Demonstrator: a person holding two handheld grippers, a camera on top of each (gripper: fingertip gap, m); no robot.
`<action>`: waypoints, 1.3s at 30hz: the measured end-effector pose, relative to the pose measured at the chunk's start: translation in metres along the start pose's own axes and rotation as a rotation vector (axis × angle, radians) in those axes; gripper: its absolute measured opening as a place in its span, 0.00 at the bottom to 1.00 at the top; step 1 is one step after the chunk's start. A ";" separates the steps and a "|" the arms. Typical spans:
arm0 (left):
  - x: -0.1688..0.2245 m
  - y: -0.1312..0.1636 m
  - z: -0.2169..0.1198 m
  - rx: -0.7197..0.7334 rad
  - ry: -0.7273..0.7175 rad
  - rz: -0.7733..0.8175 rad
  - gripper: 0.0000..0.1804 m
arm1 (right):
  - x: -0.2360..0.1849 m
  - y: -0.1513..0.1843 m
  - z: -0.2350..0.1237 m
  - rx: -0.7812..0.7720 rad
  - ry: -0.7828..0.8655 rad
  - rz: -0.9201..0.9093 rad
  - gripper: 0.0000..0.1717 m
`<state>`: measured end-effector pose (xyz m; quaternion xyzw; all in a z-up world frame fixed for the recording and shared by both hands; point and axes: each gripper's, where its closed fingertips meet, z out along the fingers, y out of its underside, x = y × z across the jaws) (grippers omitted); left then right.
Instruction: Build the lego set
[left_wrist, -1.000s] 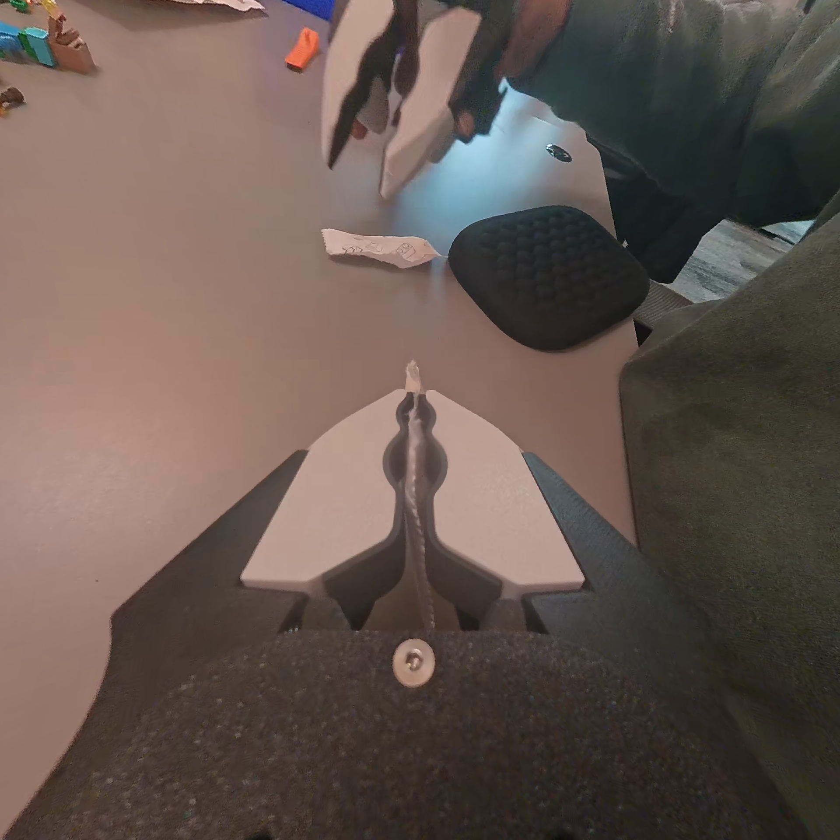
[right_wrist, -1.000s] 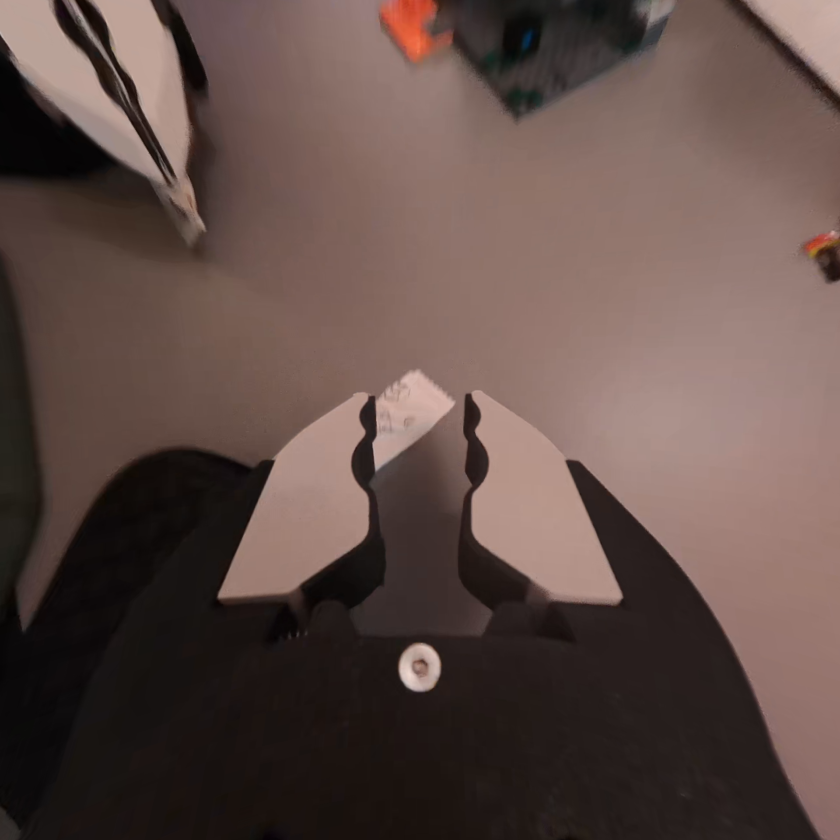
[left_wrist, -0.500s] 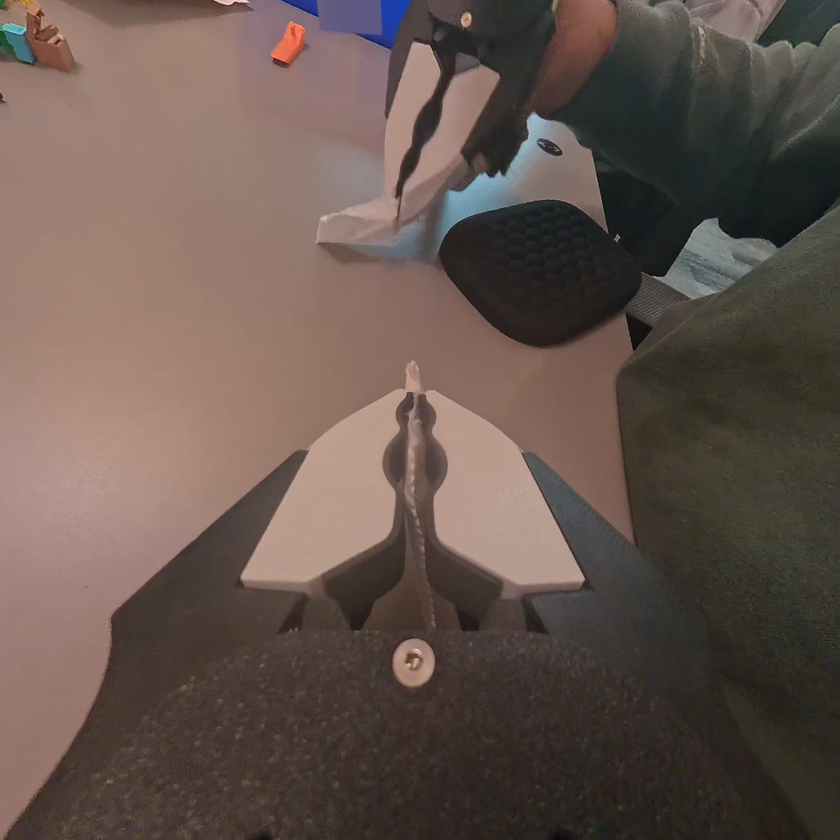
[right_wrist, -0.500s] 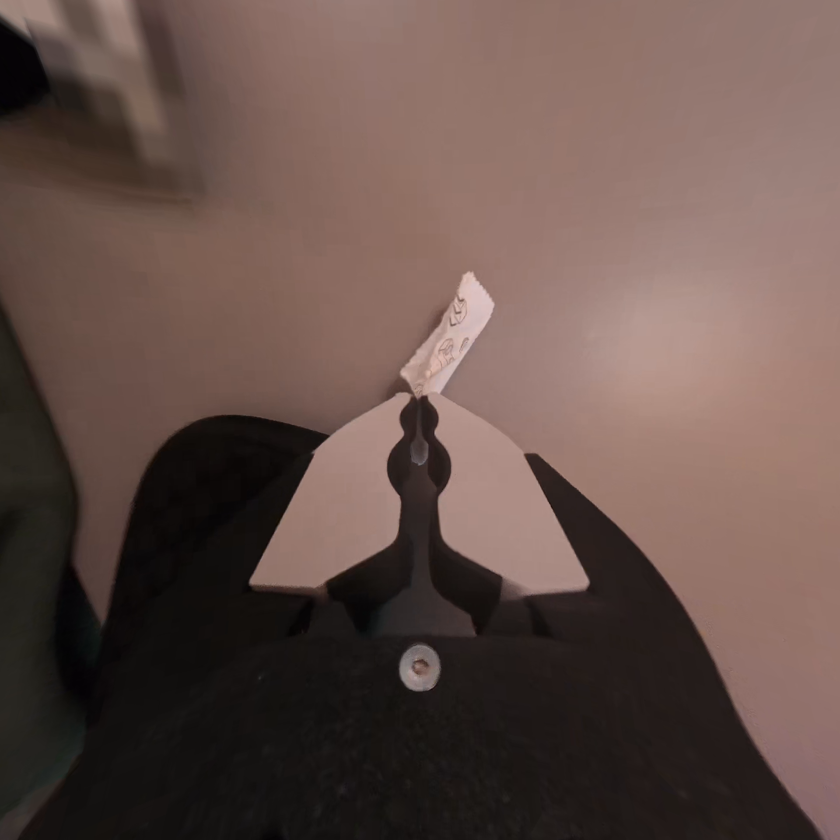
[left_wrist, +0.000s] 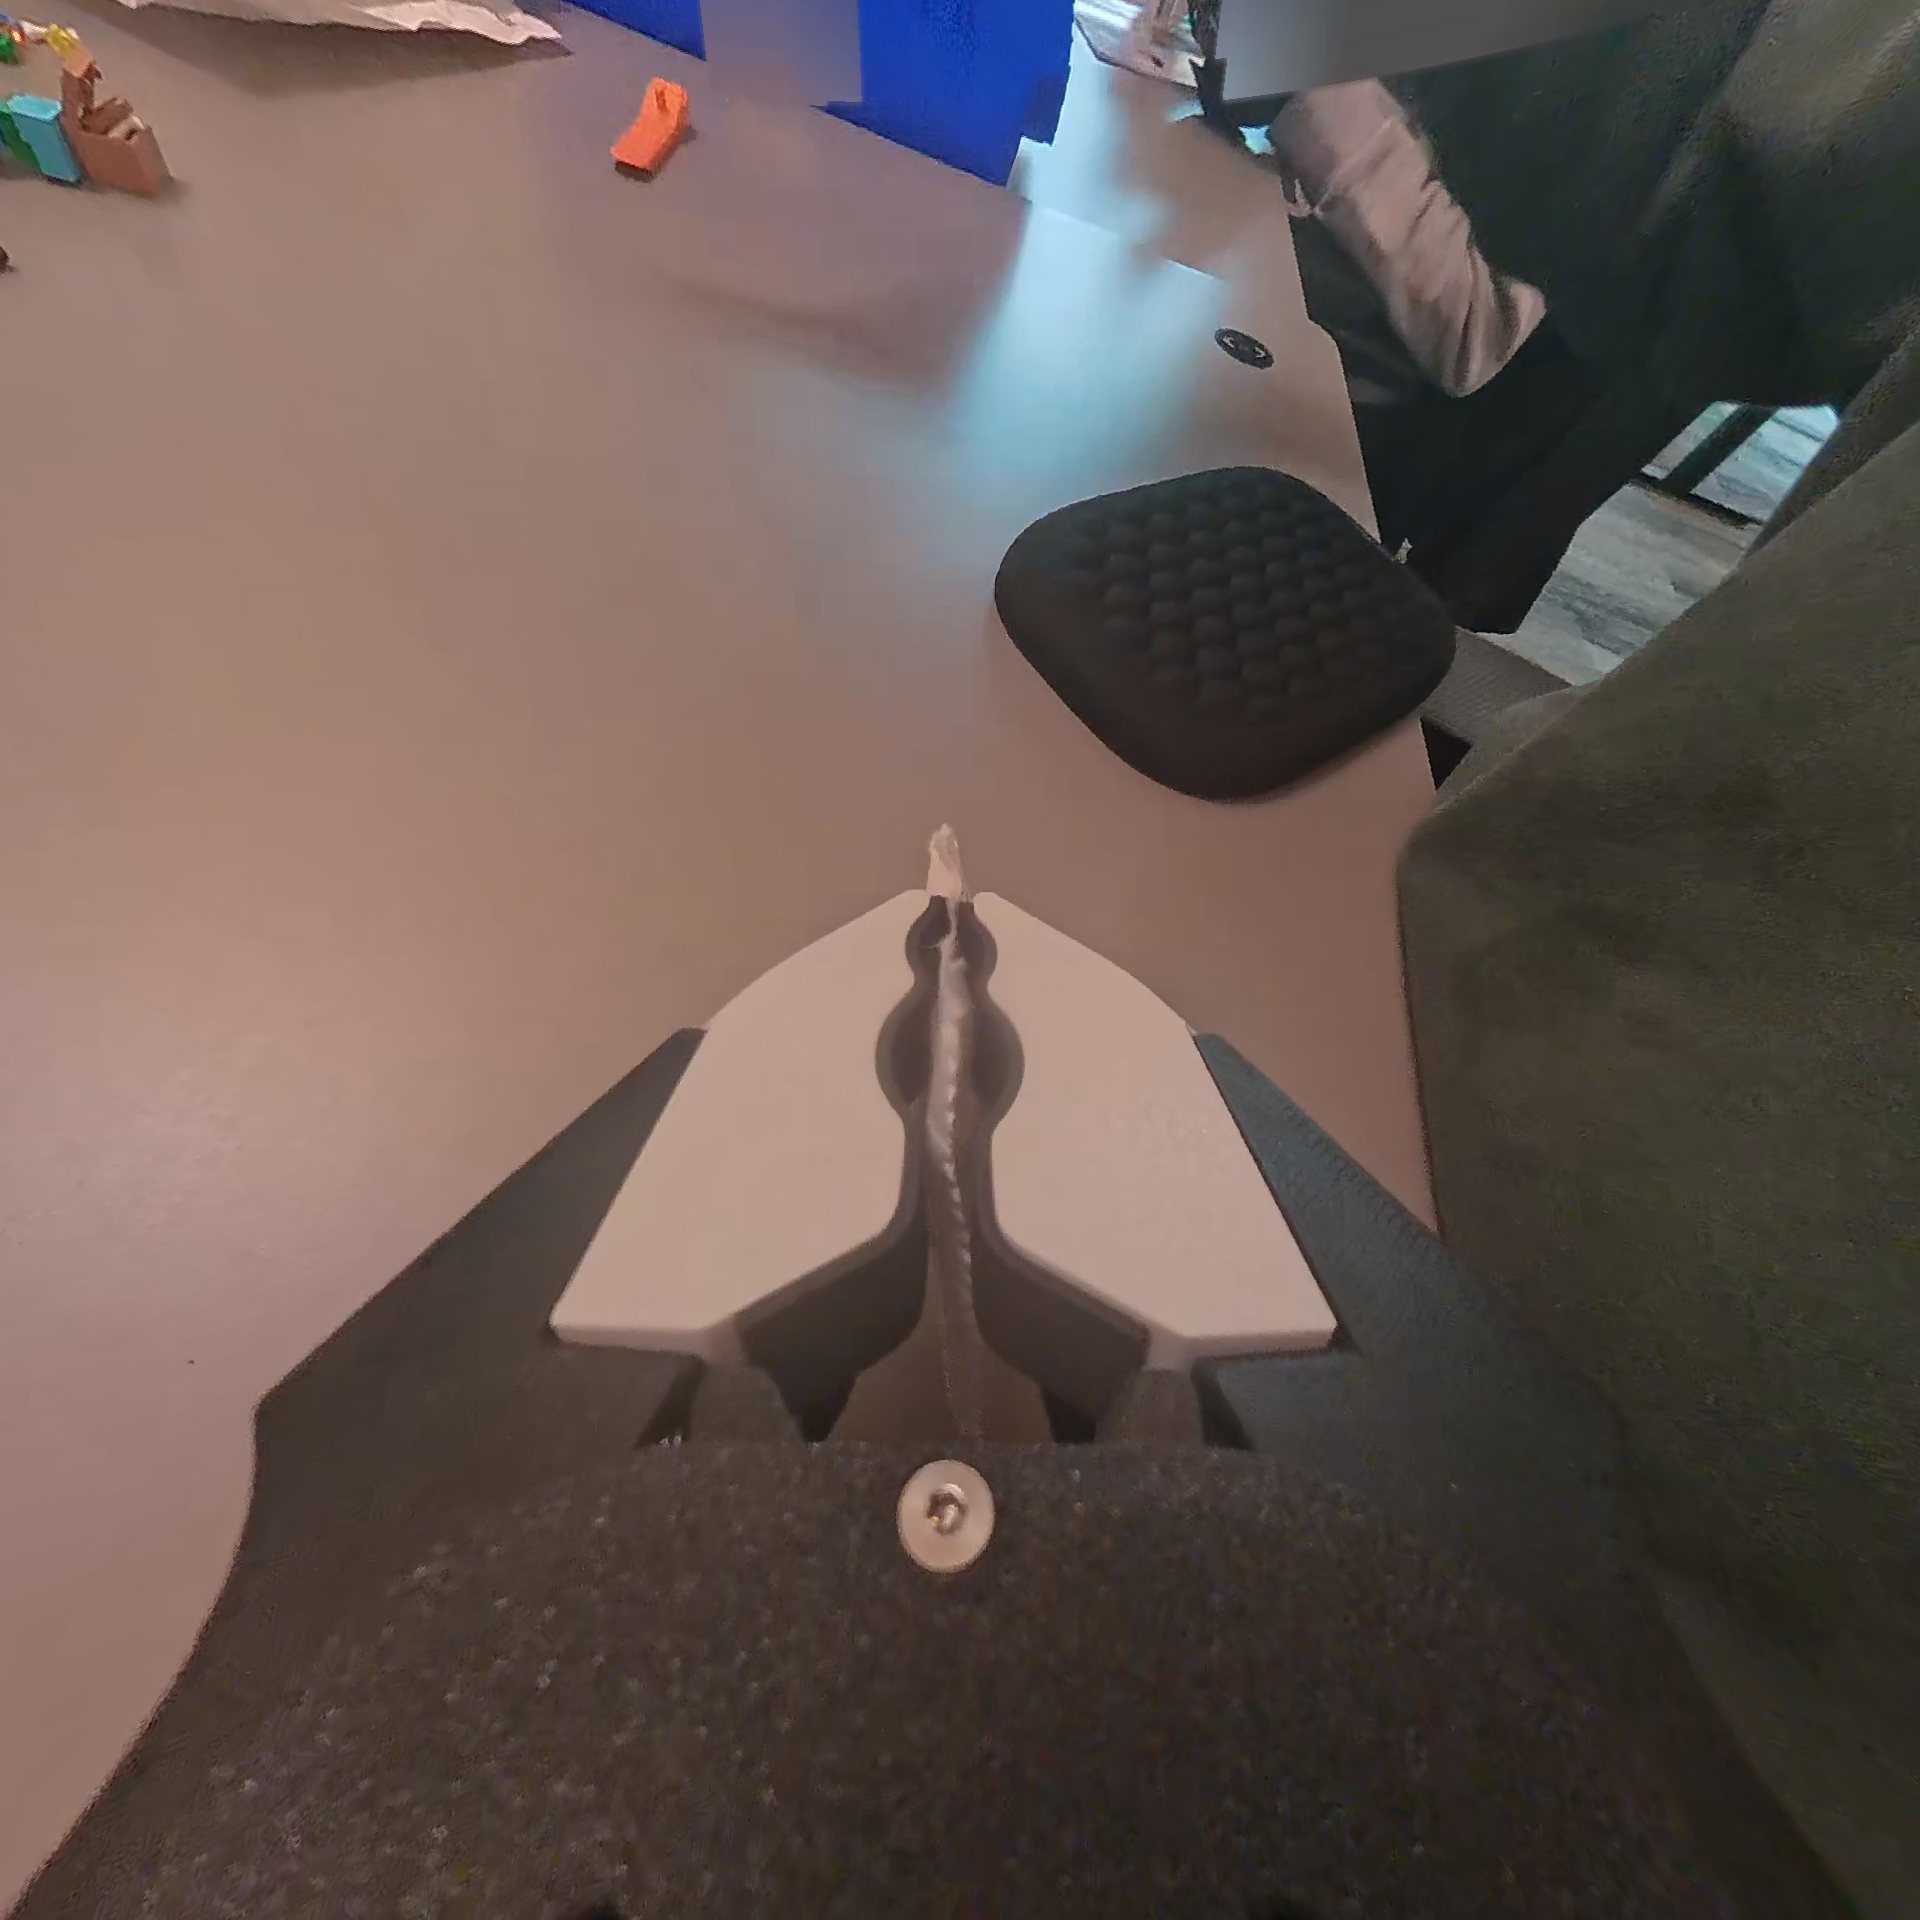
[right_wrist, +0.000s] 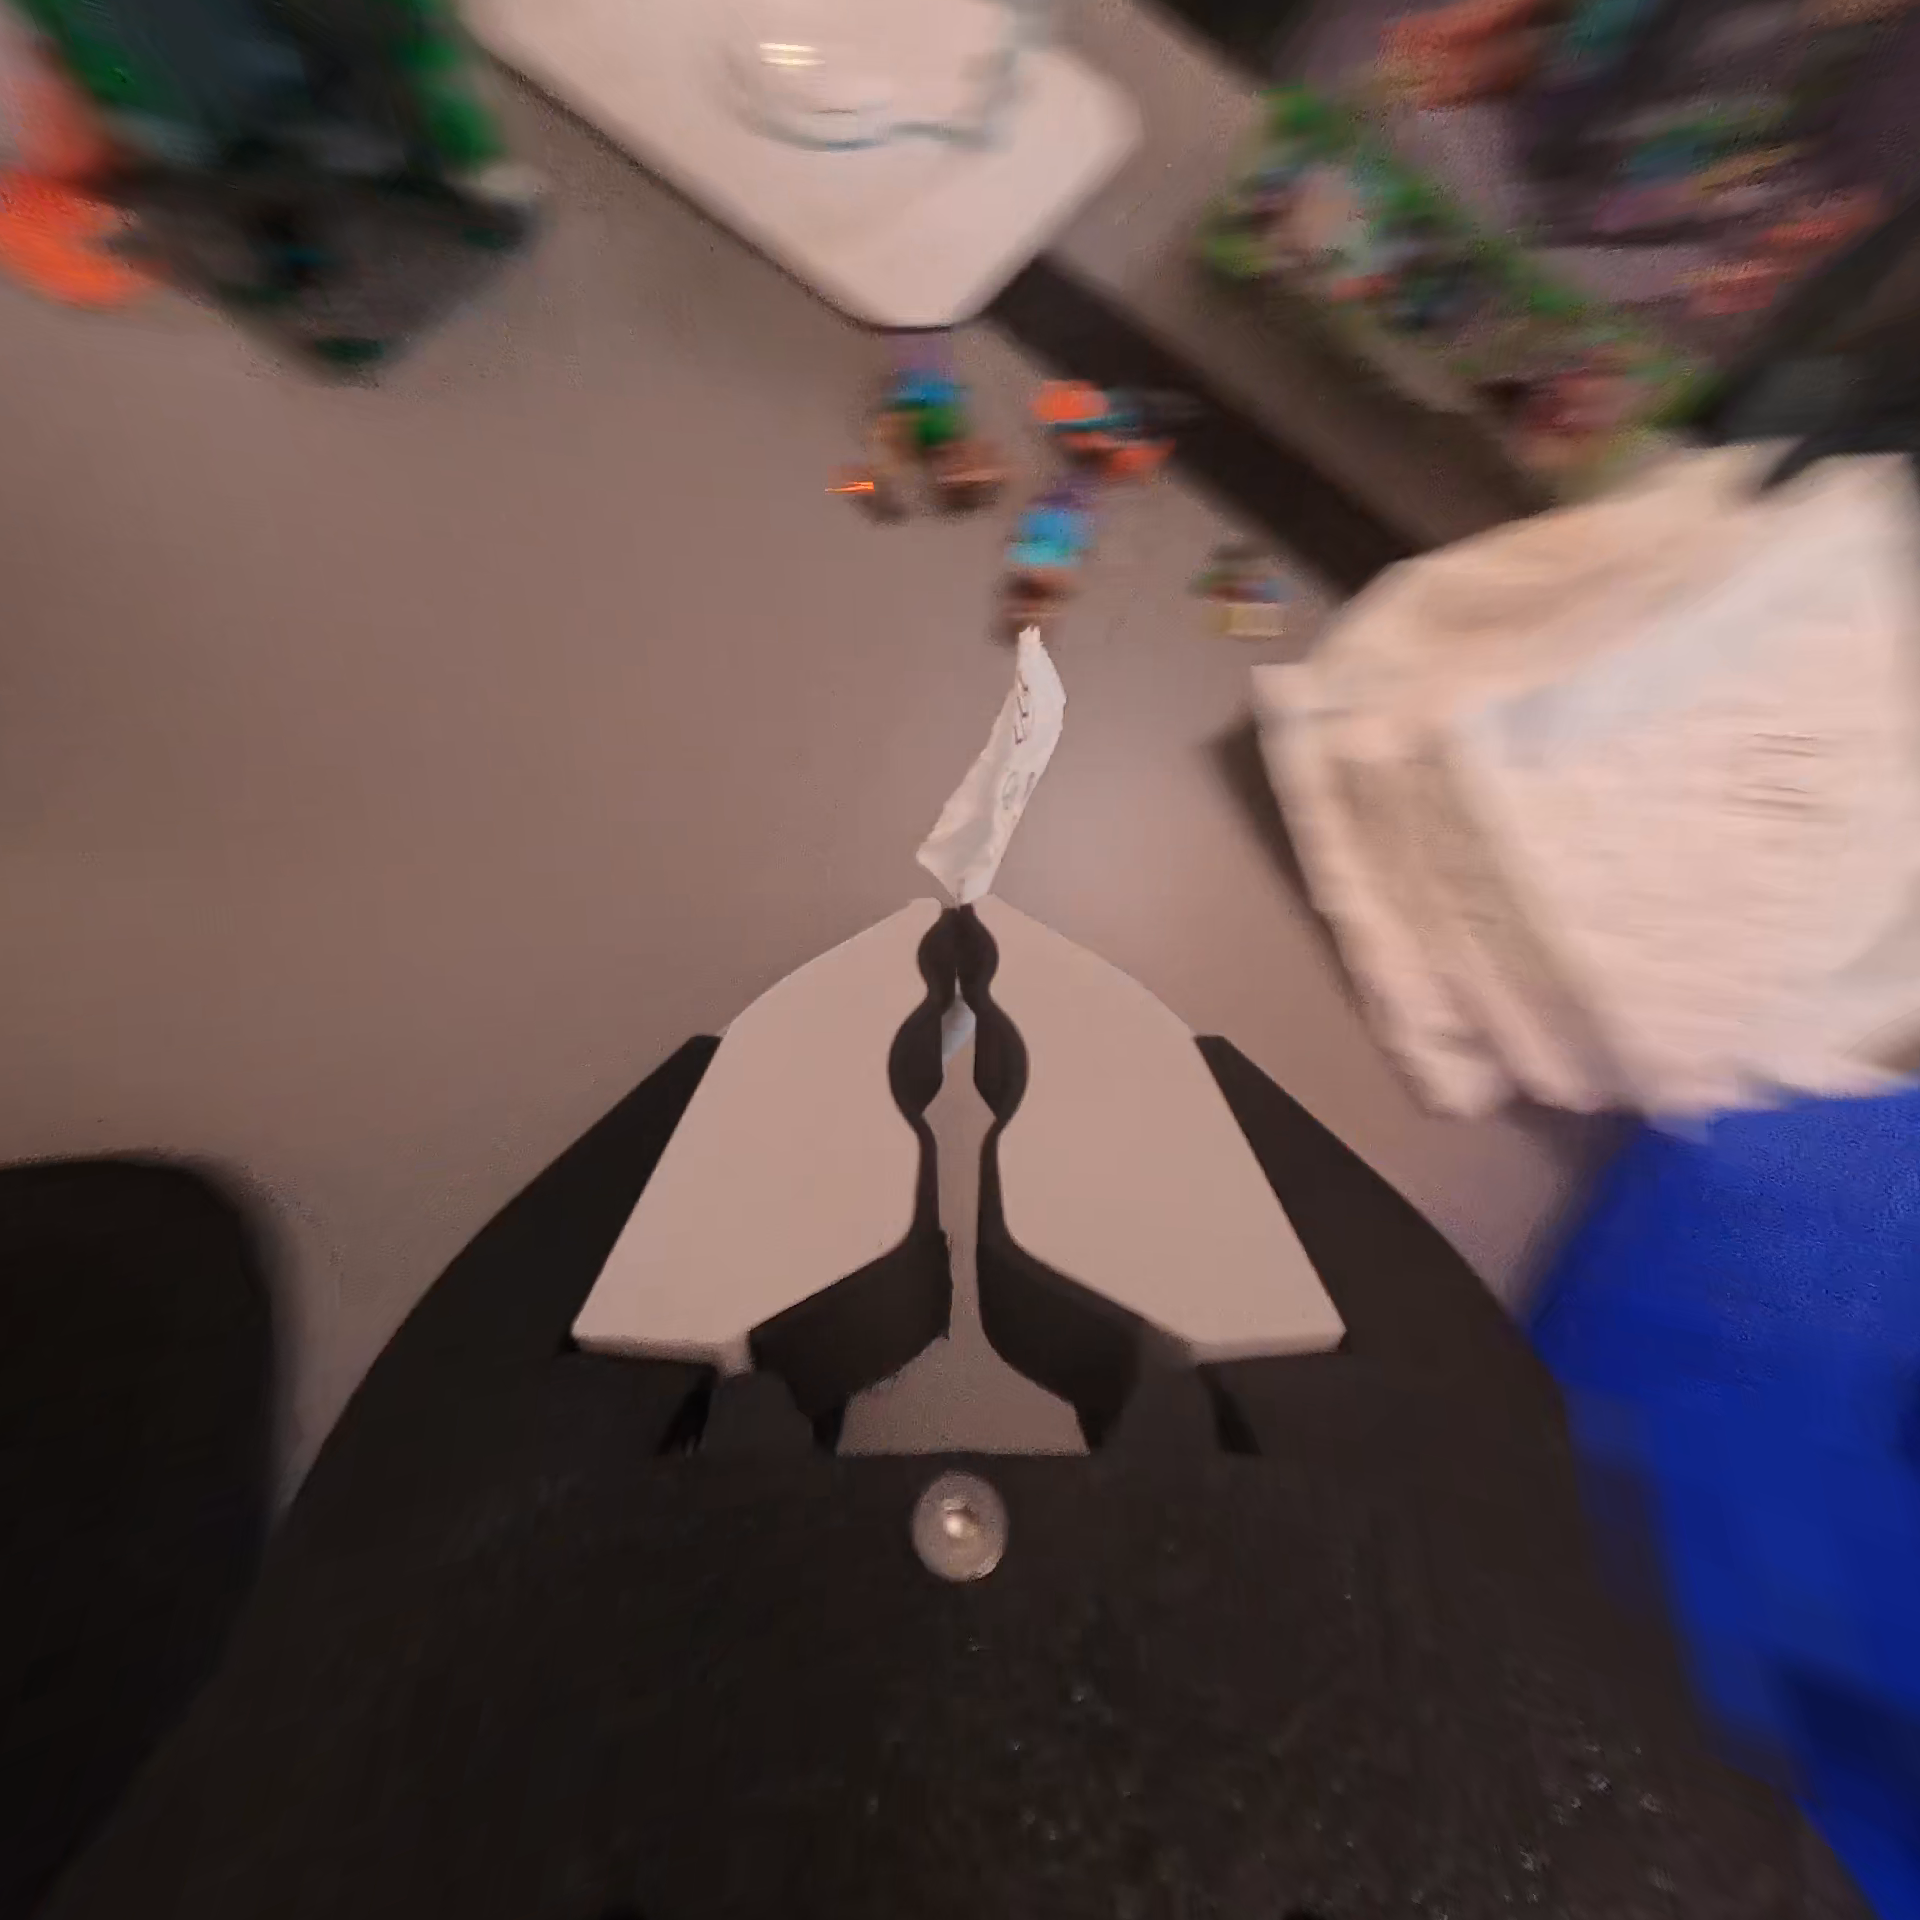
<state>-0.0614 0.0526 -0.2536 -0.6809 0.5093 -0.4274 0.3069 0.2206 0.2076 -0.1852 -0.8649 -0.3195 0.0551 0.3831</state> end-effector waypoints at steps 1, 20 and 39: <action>0.000 -0.001 0.000 0.001 -0.001 0.004 0.01 | 0.036 -0.003 -0.004 -0.013 0.115 0.000 0.00; -0.011 -0.013 -0.006 0.079 -0.072 0.015 0.01 | 0.291 0.048 0.051 -0.361 0.660 0.174 0.05; -0.004 -0.041 -0.021 0.260 -0.054 0.041 0.01 | -0.218 -0.034 0.025 0.289 -0.593 -0.322 0.18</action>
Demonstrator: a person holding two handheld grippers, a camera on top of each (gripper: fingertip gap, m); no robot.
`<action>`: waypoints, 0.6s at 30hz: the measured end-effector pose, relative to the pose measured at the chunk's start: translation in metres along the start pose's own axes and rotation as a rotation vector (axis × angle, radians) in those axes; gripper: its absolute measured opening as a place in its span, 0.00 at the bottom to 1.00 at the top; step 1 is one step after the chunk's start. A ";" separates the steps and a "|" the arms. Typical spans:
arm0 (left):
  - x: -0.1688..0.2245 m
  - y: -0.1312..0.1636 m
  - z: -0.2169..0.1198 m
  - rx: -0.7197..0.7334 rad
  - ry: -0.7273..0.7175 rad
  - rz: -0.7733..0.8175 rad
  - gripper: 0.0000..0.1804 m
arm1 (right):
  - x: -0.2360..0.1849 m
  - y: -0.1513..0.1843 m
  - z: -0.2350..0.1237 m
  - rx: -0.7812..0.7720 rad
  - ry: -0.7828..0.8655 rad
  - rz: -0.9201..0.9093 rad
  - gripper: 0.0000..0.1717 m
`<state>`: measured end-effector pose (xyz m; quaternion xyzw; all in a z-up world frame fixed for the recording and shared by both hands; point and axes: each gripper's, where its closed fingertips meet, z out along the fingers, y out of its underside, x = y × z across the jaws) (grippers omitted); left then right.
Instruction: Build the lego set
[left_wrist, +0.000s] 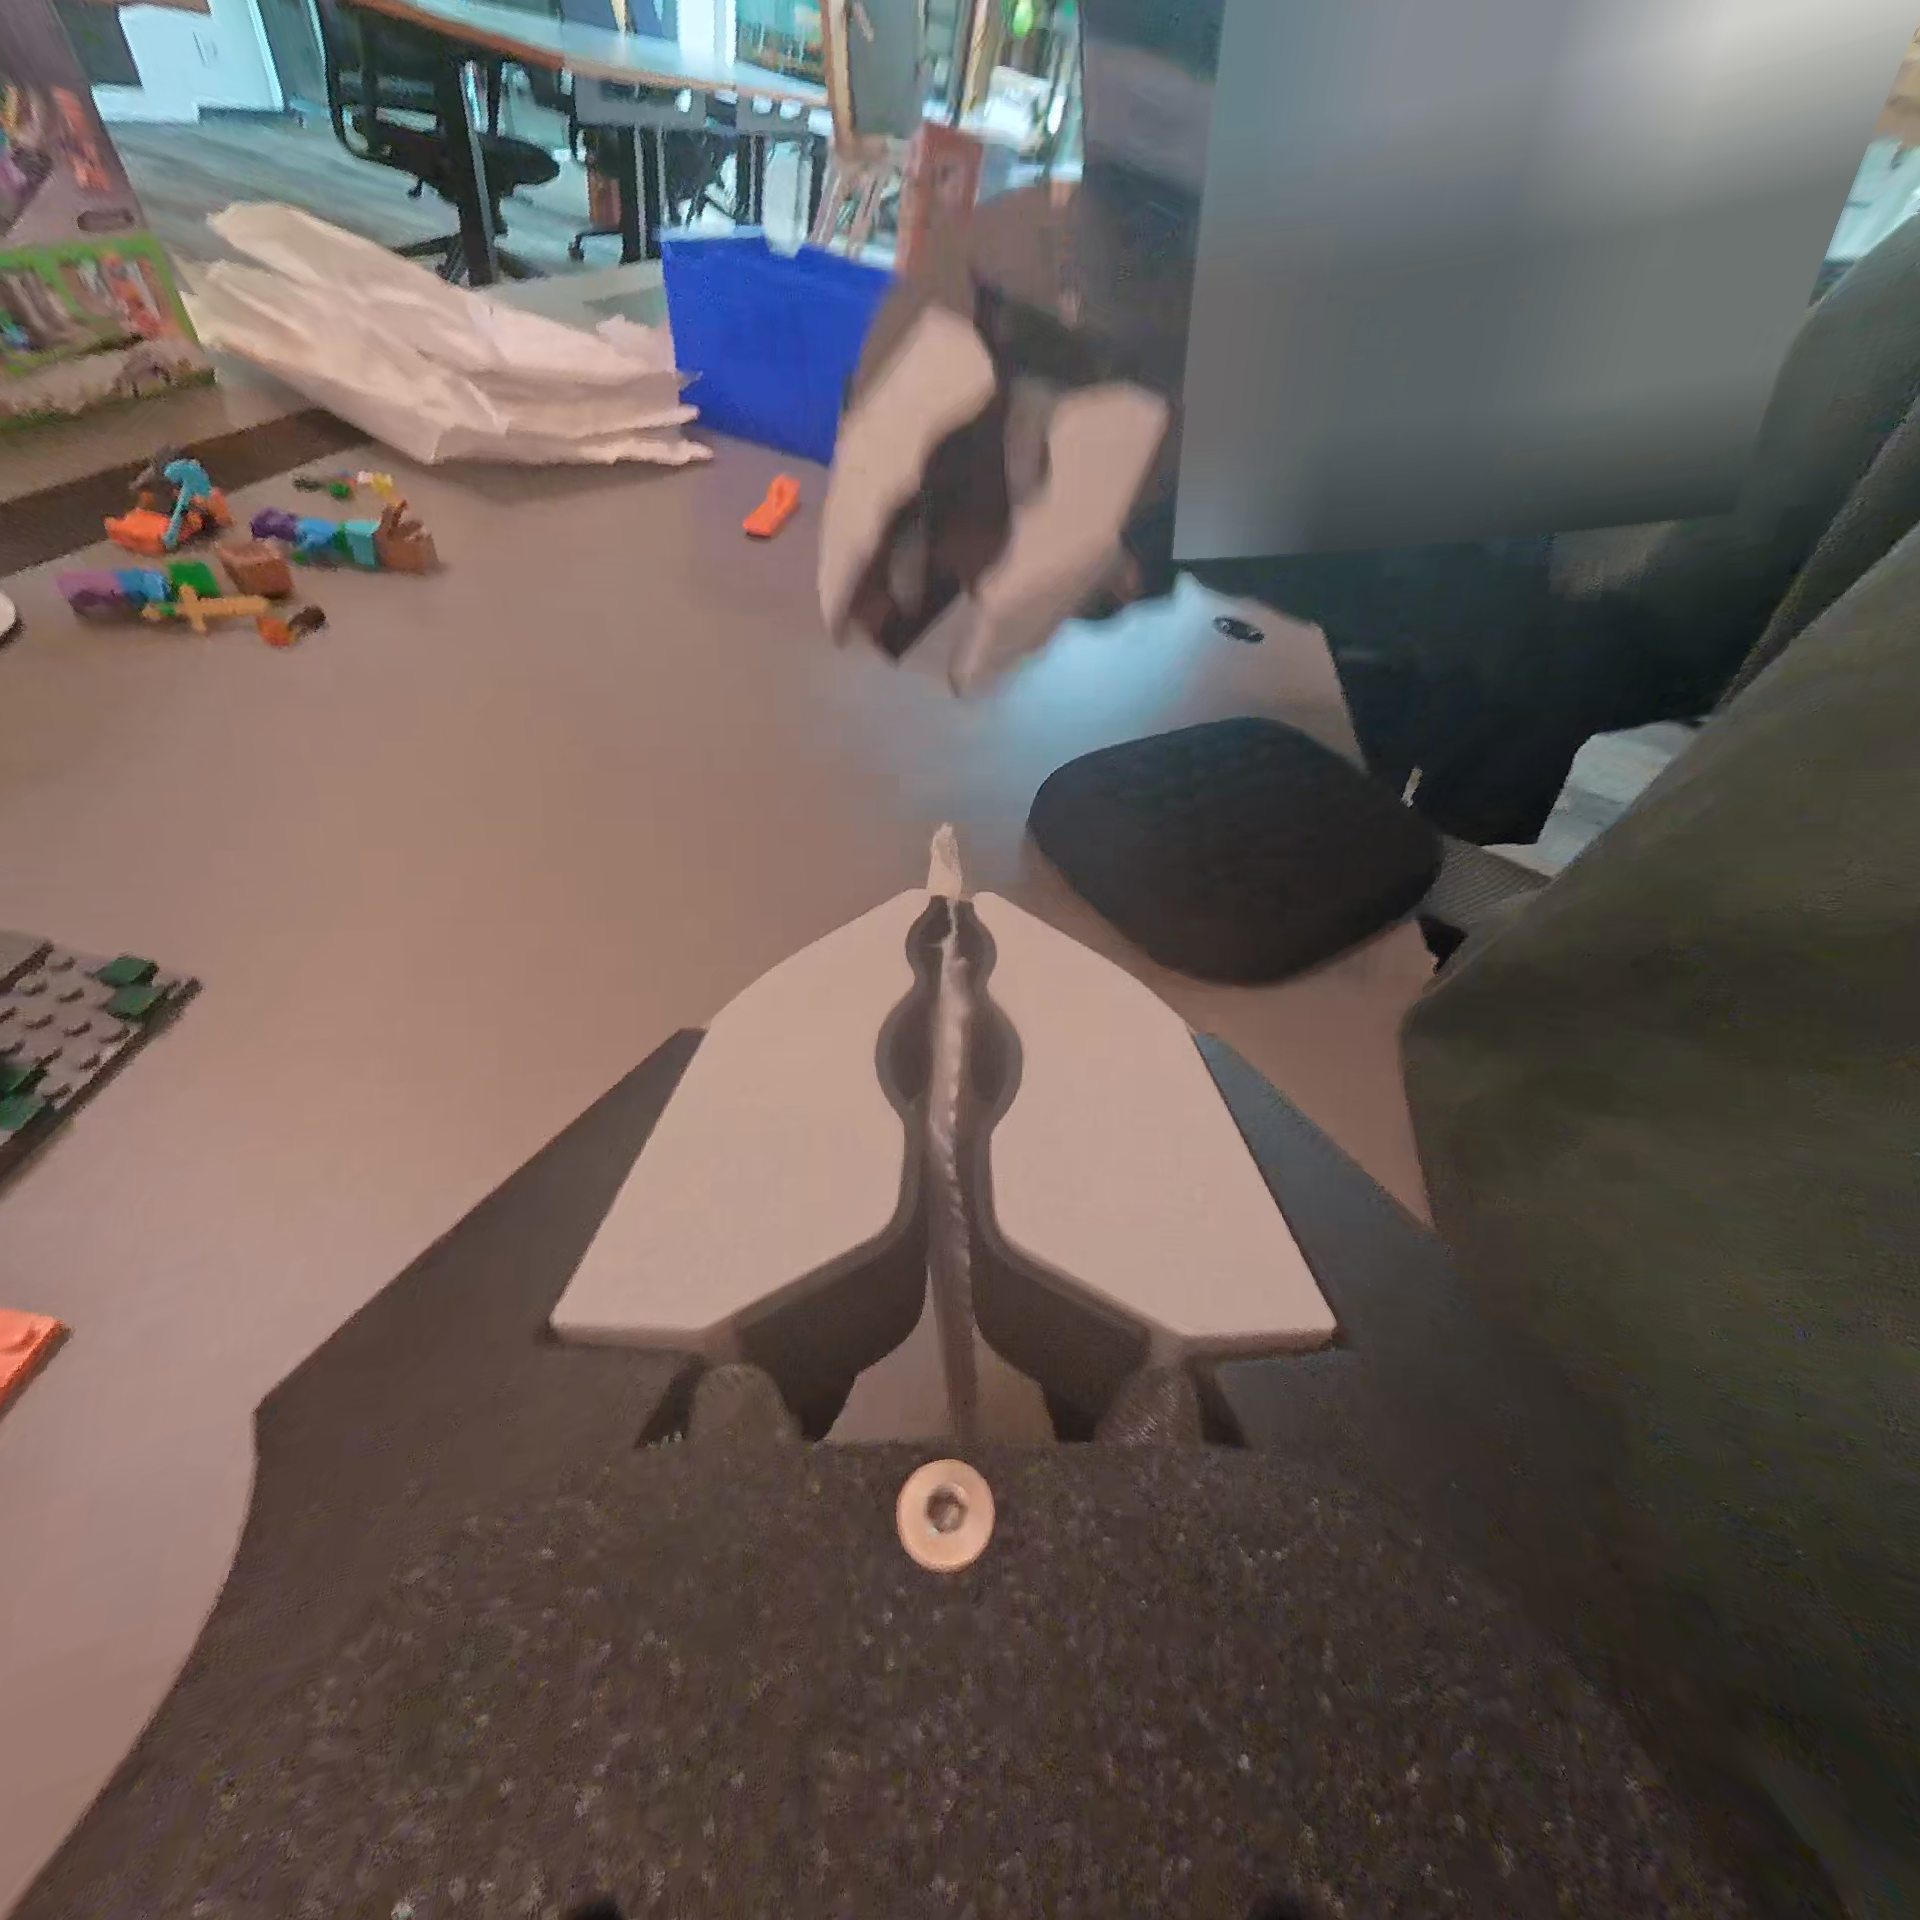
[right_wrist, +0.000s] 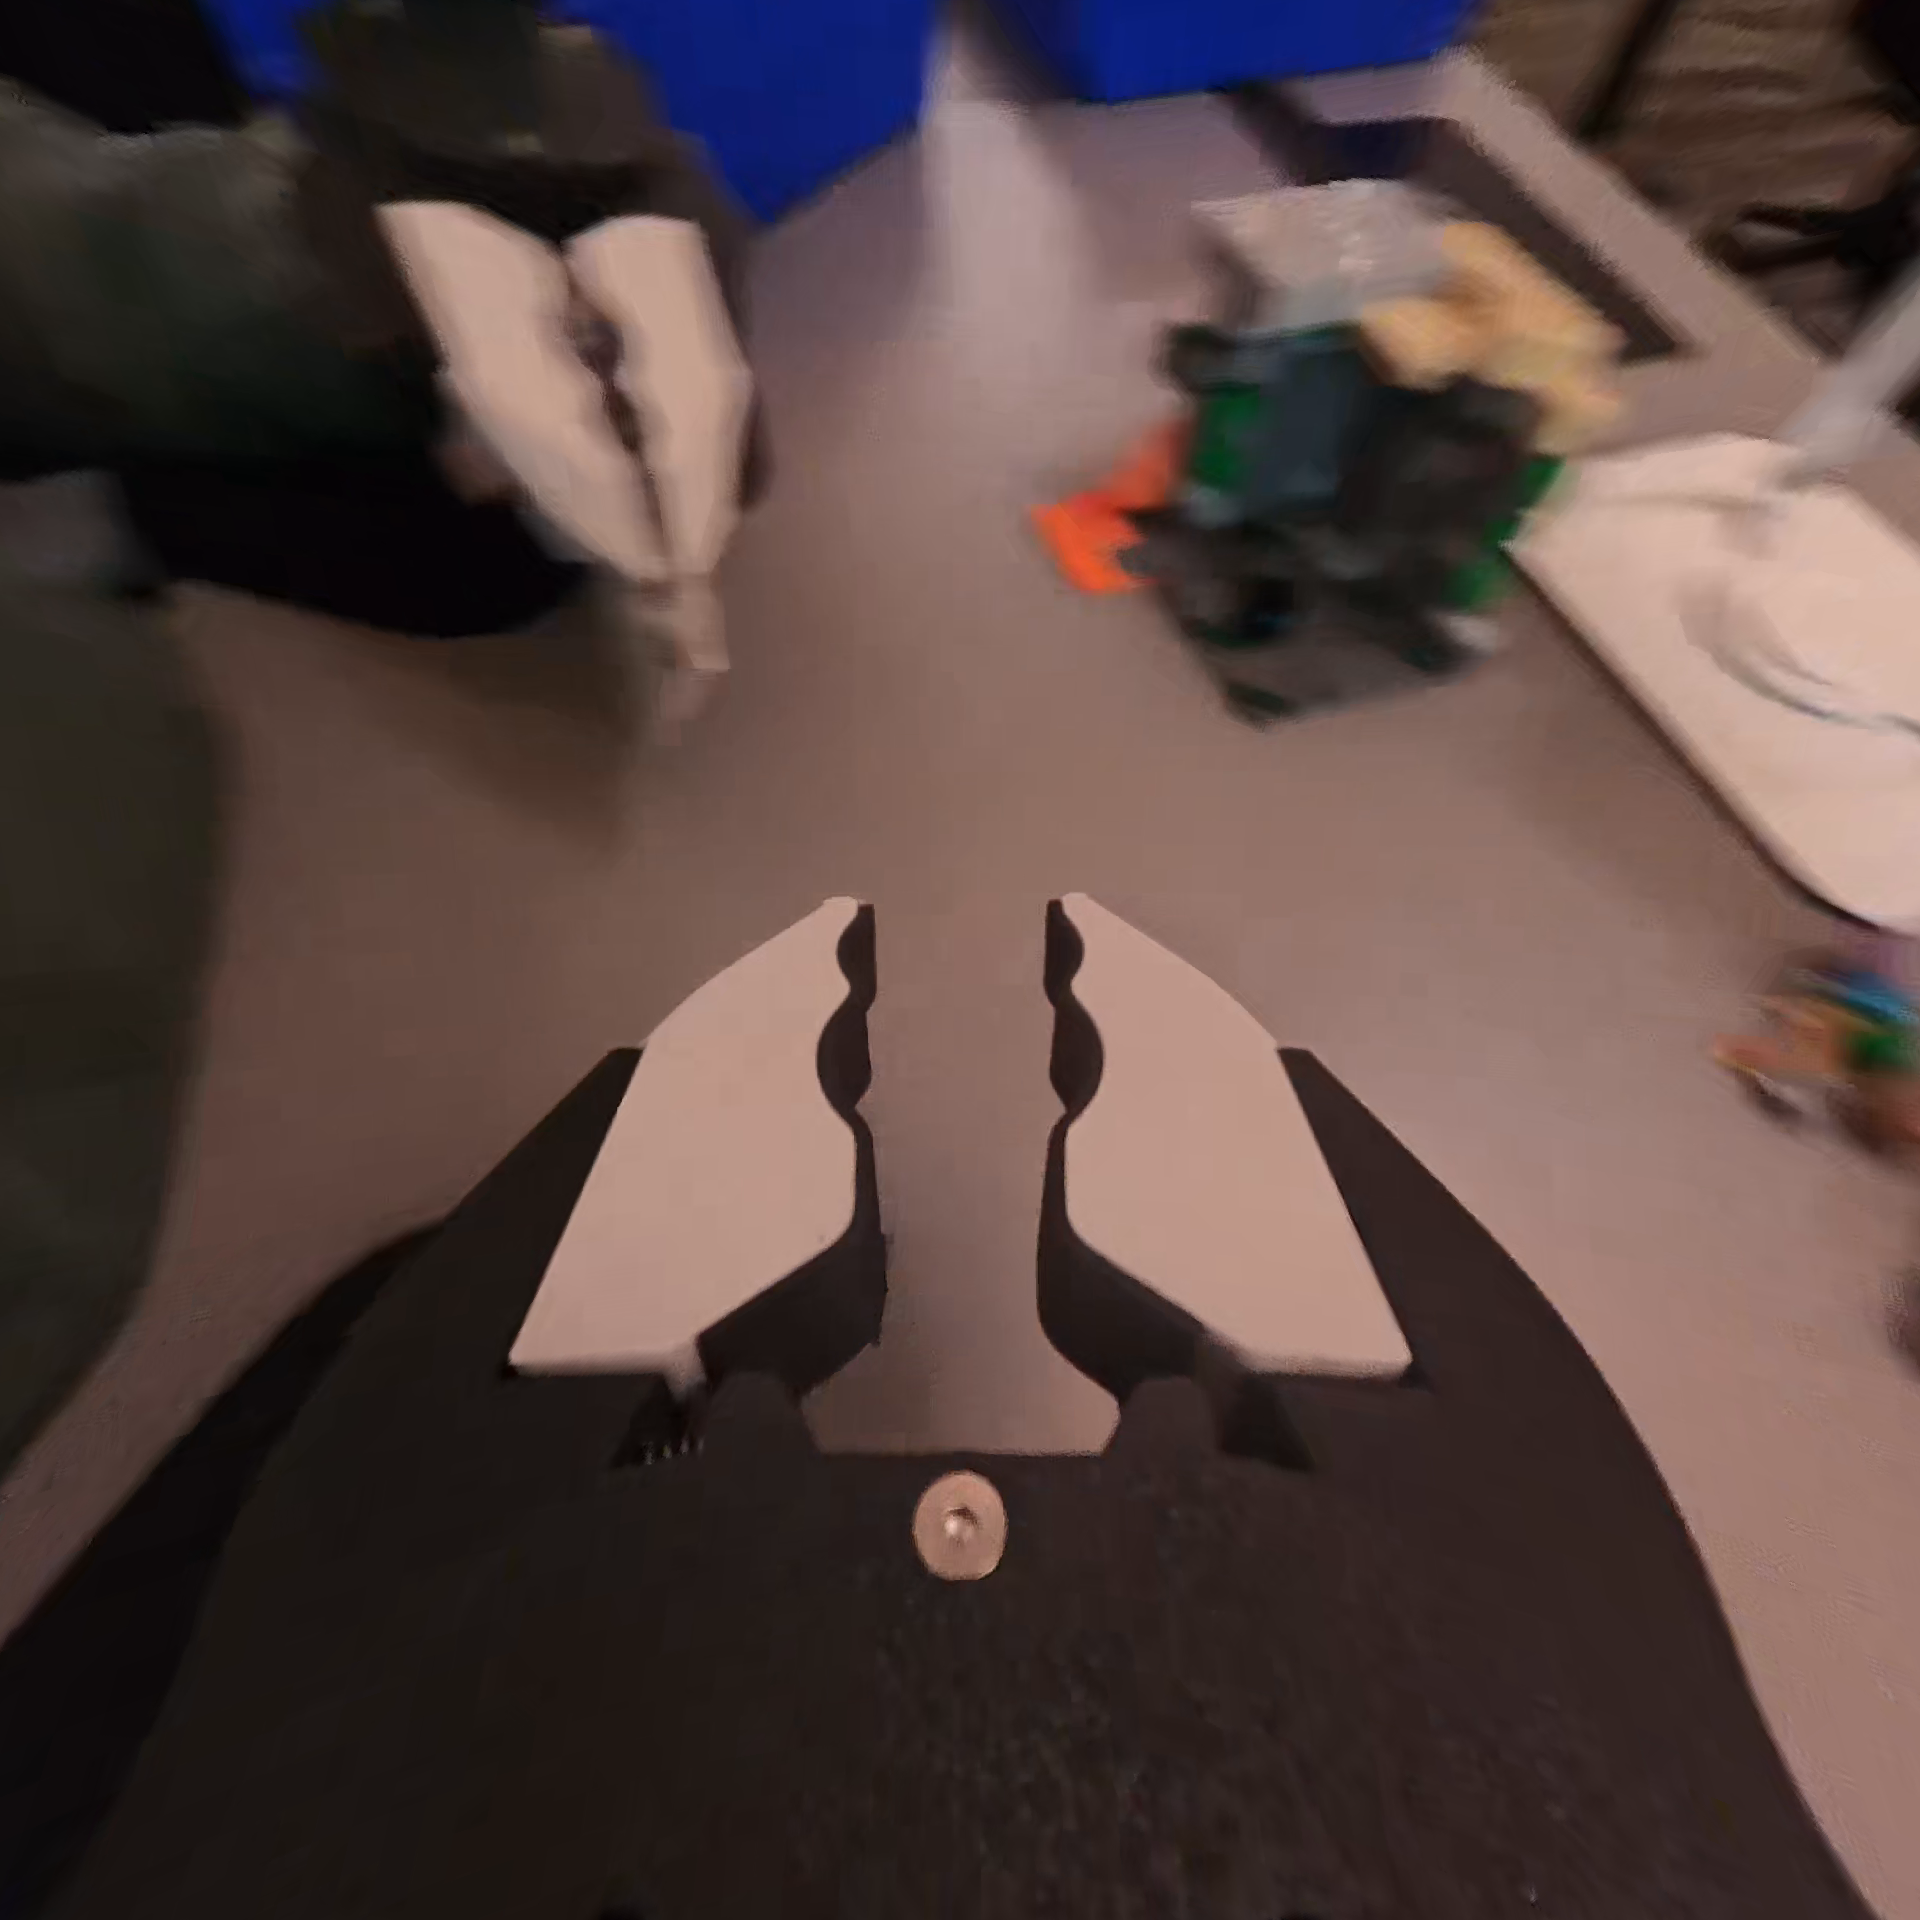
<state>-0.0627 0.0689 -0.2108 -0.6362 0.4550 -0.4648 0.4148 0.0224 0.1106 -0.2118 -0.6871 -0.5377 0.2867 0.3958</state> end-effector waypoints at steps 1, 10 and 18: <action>0.003 -0.004 -0.001 0.023 0.013 0.010 0.01 | -0.024 -0.003 0.015 0.012 -0.071 -0.016 0.18; 0.022 -0.028 -0.011 0.140 0.057 0.071 0.01 | -0.086 -0.048 0.065 0.176 -0.324 0.091 0.04; 0.003 -0.022 -0.024 0.072 -0.077 0.229 0.14 | -0.064 -0.031 0.058 0.051 -0.430 0.309 0.03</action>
